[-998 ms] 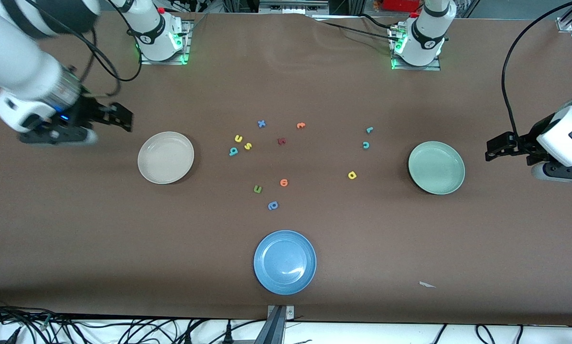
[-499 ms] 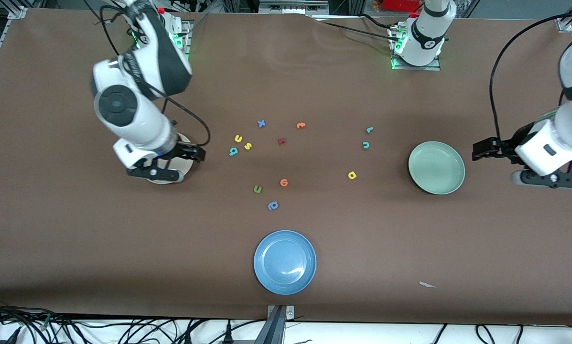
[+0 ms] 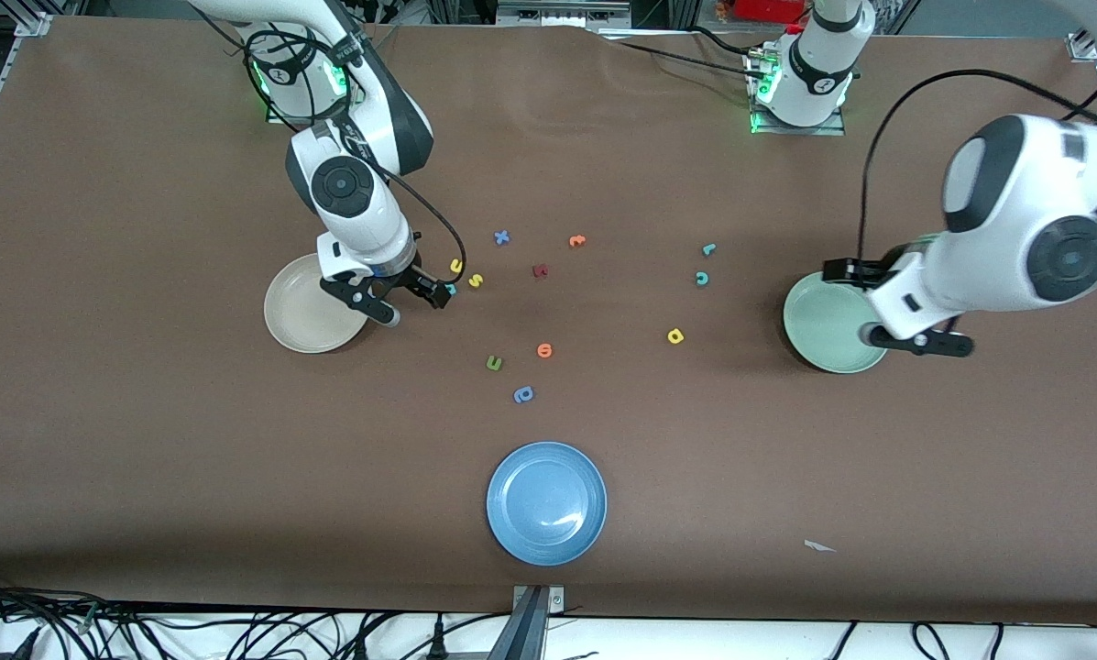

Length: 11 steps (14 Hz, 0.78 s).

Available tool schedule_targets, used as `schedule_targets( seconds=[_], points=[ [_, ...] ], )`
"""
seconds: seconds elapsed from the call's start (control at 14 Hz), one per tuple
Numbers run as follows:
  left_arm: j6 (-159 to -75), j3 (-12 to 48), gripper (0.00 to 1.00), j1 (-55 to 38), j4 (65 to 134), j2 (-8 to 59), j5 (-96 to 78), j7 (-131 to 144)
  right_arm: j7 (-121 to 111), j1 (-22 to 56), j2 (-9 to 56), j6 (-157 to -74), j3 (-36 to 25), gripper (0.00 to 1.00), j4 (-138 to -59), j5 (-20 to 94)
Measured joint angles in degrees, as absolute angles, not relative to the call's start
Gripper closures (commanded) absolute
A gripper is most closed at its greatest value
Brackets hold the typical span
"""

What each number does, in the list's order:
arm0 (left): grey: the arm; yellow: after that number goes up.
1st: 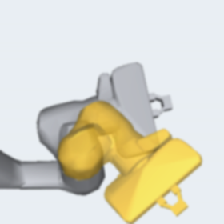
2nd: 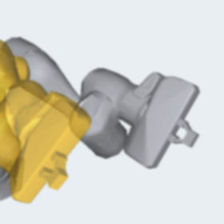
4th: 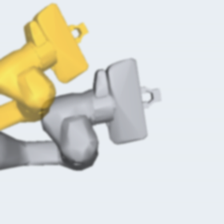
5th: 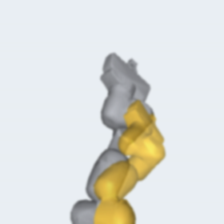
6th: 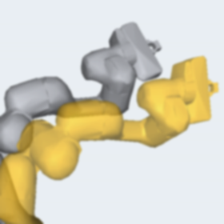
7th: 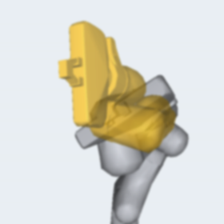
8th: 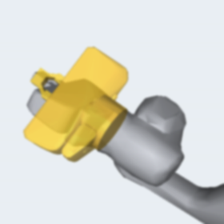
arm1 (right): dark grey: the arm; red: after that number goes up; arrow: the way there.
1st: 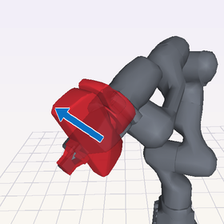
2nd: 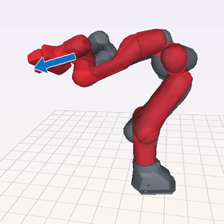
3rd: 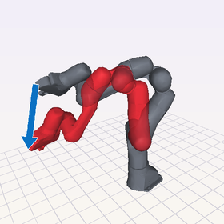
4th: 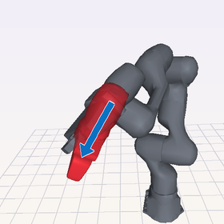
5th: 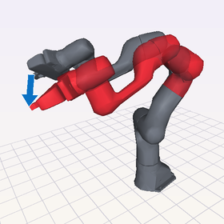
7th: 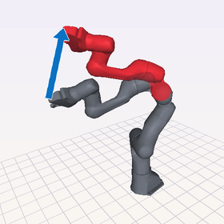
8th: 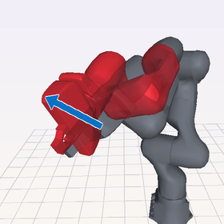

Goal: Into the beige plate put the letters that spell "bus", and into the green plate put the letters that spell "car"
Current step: 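Reach the teal b with the right gripper while the left gripper reaches letters, then grasp the teal b and place it on the cream plate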

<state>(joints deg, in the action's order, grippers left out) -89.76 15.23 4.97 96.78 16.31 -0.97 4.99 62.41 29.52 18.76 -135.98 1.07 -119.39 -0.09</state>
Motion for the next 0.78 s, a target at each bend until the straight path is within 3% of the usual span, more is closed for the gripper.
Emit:
schedule_targets(
  seconds=[0.14, 0.64, 0.78],
  points=[
    [-90.62, 15.89, 0.00, 4.83, 99.35, 16.29, -3.51, 6.45, 66.28, 30.04, 19.93, -137.03, 1.10, 0.35, -120.74, -0.08],
    [-104.26, 21.93, 0.00, 4.82, 112.03, 16.00, -4.06, 14.26, 74.59, 33.97, 26.00, -144.78, 1.20, 0.35, -120.91, -0.08],
    [-110.11, 22.93, 0.00, 4.81, 117.29, 15.31, -4.06, 15.13, 76.06, 34.94, 27.28, -146.56, 1.21, 0.41, -120.90, -0.08]
  ],
)
